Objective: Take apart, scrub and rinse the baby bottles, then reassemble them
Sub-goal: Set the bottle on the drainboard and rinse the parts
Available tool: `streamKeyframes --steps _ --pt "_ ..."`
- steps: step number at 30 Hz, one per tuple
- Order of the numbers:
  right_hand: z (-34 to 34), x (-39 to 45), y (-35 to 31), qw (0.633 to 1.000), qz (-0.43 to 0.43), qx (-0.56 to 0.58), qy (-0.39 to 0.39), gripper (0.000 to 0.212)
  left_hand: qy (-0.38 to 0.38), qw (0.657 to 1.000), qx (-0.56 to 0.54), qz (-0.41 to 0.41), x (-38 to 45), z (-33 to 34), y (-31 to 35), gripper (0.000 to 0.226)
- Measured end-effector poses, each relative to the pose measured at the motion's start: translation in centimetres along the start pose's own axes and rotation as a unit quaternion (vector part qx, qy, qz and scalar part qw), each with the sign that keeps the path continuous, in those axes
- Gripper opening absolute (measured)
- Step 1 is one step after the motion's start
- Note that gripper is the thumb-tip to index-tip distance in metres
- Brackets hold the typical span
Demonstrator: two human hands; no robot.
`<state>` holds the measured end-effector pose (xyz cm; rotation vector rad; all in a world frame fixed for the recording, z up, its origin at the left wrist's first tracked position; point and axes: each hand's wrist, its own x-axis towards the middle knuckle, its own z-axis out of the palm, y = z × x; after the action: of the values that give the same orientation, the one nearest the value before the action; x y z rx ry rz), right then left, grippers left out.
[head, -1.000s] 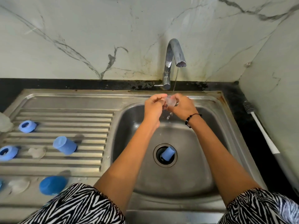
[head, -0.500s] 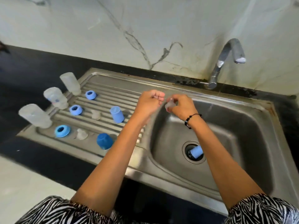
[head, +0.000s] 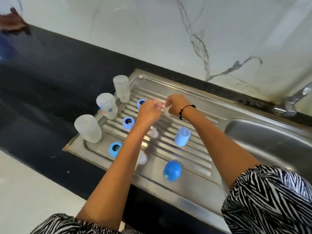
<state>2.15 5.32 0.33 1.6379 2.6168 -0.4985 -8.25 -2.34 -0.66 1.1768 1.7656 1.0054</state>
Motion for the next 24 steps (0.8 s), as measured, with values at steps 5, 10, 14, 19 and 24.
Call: streamKeyframes --steps 5,10,14,19,24 --pt "1.9 2.1 -1.1 0.997 0.026 -0.057 -0.051 0.028 -0.028 0.999 0.027 -0.020 2.2 -1.1 -1.1 0.022" --pt "2.3 2.5 -1.5 0.994 0.028 -0.076 -0.068 0.026 -0.057 0.997 0.051 -0.024 3.2 -1.0 -1.2 0.028" --pt "0.9 1.4 -0.2 0.995 0.053 -0.030 -0.081 0.043 -0.061 0.997 0.048 -0.022 2.9 -0.8 -0.6 0.027" --pt "-1.7 -4.3 2.9 0.996 0.071 0.060 0.013 0.034 -0.089 0.994 0.065 0.024 0.8 1.6 1.6 0.028" --pt "-2.1 -12.6 8.1 0.977 0.130 0.148 0.082 0.028 -0.134 0.984 0.084 0.087 -2.7 7.7 3.9 0.035"
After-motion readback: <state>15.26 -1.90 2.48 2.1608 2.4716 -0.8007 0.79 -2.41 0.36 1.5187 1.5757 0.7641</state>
